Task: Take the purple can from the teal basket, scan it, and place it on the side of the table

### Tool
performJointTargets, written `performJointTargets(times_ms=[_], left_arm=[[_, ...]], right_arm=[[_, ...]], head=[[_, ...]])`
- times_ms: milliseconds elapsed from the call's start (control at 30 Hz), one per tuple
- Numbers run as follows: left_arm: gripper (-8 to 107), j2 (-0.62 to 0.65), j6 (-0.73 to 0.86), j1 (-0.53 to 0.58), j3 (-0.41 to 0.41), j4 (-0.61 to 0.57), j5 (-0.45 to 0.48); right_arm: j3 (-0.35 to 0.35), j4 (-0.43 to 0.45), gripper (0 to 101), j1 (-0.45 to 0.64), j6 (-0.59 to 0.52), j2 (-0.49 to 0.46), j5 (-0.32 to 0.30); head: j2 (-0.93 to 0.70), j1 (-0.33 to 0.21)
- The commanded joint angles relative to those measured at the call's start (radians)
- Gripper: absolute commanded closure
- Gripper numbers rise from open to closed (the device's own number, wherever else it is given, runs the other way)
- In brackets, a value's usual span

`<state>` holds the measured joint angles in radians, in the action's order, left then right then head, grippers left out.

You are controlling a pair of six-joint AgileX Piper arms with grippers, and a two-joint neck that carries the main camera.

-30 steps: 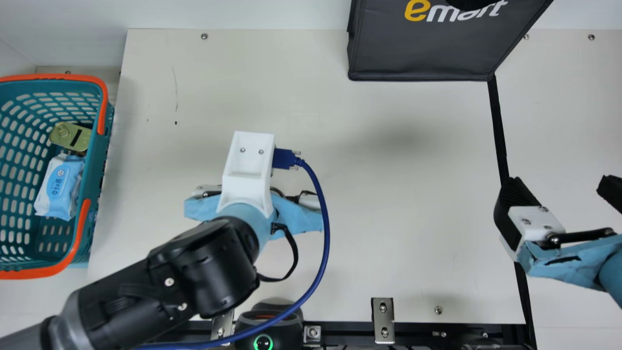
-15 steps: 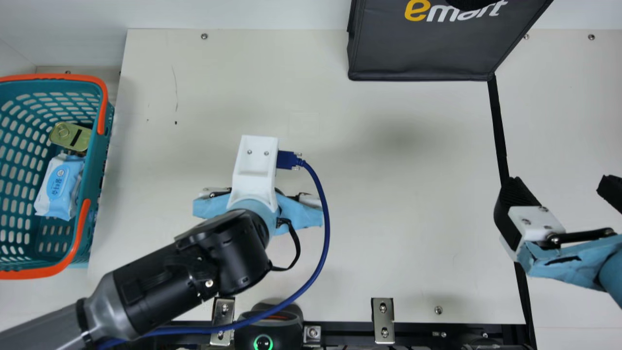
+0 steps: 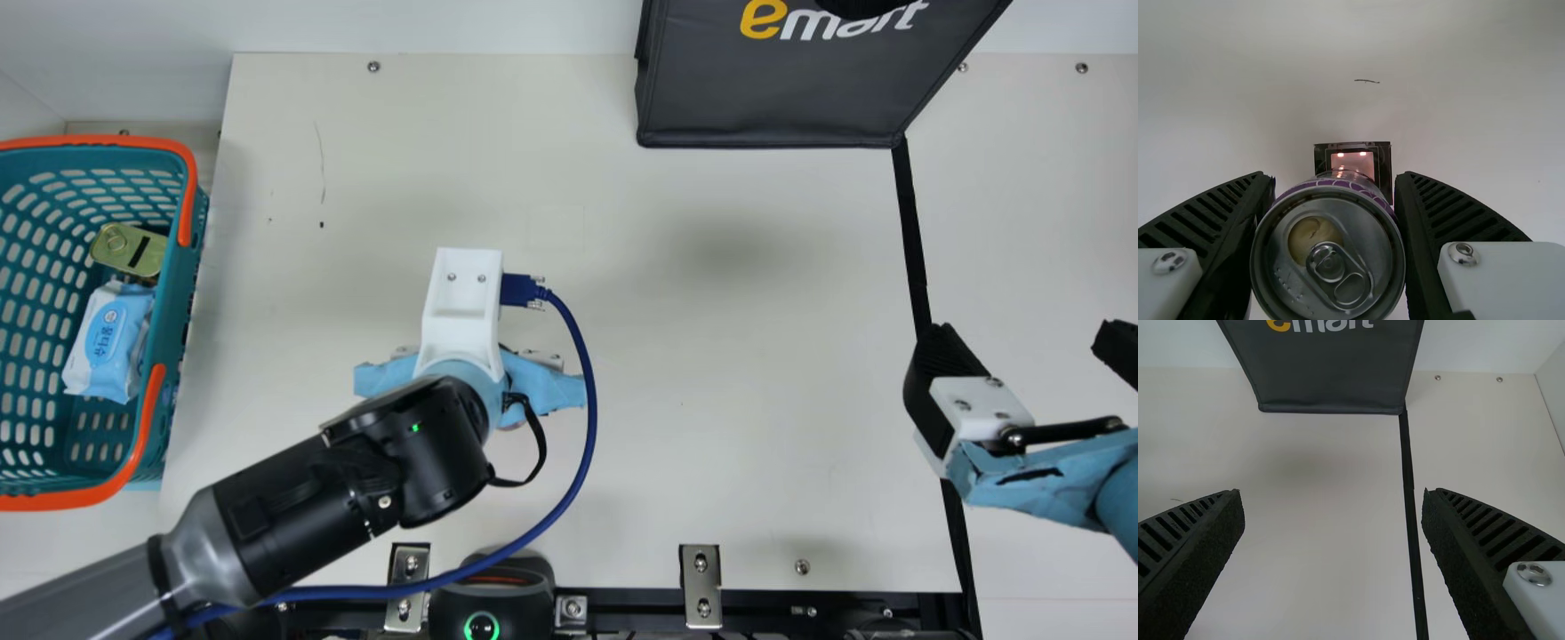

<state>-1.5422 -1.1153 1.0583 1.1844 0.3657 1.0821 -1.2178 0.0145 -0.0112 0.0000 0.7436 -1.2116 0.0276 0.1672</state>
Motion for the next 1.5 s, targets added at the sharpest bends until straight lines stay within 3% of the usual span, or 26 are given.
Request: performJointTargets(times_ms=[0, 100, 533, 967, 1467], left_arm=[[89, 0.006, 0.013, 0.000, -0.002, 0.001, -0.002], [107, 0.021, 0.051, 0.001, -0.004, -0.001, -0.004], [107, 0.102, 0.471, -0.038, -0.003, -0.096, -0.052], [107, 0.157, 1.052, -0.163, -0.036, -0.353, -0.114], [107, 0.143, 1.625, -0.334, -0.011, -0.607, -0.045]], right_arm=[[0.000, 0.000, 6, 0.000, 0.000, 0.000, 0.000], [0.000, 0.000, 6, 0.000, 0.000, 0.000, 0.000], [0.000, 0.000, 6, 0.000, 0.000, 0.000, 0.000], [0.000, 0.000, 6, 0.000, 0.000, 0.000, 0.000], [0.000, 0.000, 6, 0.000, 0.000, 0.000, 0.000]], head=[[0.000, -0.029], [0.000, -0.029], [0.000, -0.029], [0.000, -0.029], [0.000, -0.029]])
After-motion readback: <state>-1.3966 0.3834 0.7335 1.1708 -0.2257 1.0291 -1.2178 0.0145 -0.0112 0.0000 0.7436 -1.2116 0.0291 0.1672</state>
